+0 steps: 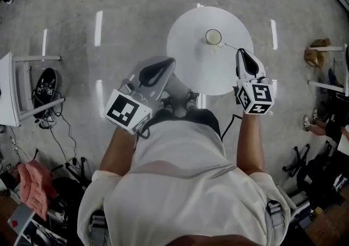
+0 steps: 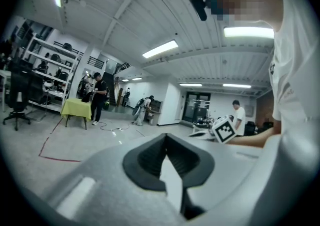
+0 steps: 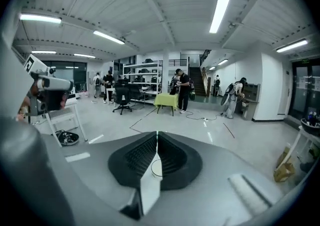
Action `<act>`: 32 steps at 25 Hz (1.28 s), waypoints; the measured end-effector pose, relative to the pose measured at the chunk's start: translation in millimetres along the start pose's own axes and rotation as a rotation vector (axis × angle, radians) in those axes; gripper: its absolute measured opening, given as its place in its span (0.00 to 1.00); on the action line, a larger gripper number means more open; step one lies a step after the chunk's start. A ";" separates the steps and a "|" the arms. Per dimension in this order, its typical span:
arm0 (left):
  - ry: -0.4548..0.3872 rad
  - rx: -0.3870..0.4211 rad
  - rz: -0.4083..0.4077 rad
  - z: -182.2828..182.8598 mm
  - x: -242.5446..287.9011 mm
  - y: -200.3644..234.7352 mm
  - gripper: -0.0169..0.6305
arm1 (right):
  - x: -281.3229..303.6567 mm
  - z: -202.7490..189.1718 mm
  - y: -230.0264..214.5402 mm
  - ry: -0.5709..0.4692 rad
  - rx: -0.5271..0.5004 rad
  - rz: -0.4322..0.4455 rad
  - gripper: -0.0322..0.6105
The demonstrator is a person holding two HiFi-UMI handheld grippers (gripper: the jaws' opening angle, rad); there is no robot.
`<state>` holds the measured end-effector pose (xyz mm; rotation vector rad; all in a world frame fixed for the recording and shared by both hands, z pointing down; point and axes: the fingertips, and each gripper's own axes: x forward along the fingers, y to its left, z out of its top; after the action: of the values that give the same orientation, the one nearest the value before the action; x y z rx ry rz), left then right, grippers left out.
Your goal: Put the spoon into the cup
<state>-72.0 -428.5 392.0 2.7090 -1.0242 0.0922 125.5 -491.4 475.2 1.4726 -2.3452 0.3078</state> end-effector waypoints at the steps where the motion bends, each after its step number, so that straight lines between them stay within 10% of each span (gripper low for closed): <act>1: 0.004 -0.002 0.009 -0.1 6.1 0.9 0.03 | 11.7 -6.5 -6.5 0.018 0.000 0.006 0.07; 20: 0.092 -0.039 0.176 -17.9 65.1 45.0 0.03 | 174.4 -114.2 -23.9 0.270 0.018 0.181 0.07; 32: 0.103 -0.015 0.150 -16.0 56.3 35.9 0.03 | 156.3 -92.0 -20.2 0.185 0.060 0.161 0.16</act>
<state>-52.8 -486.7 423.0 2.5804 -1.1903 0.2472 98.3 -595.4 622.7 1.2257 -2.3248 0.5360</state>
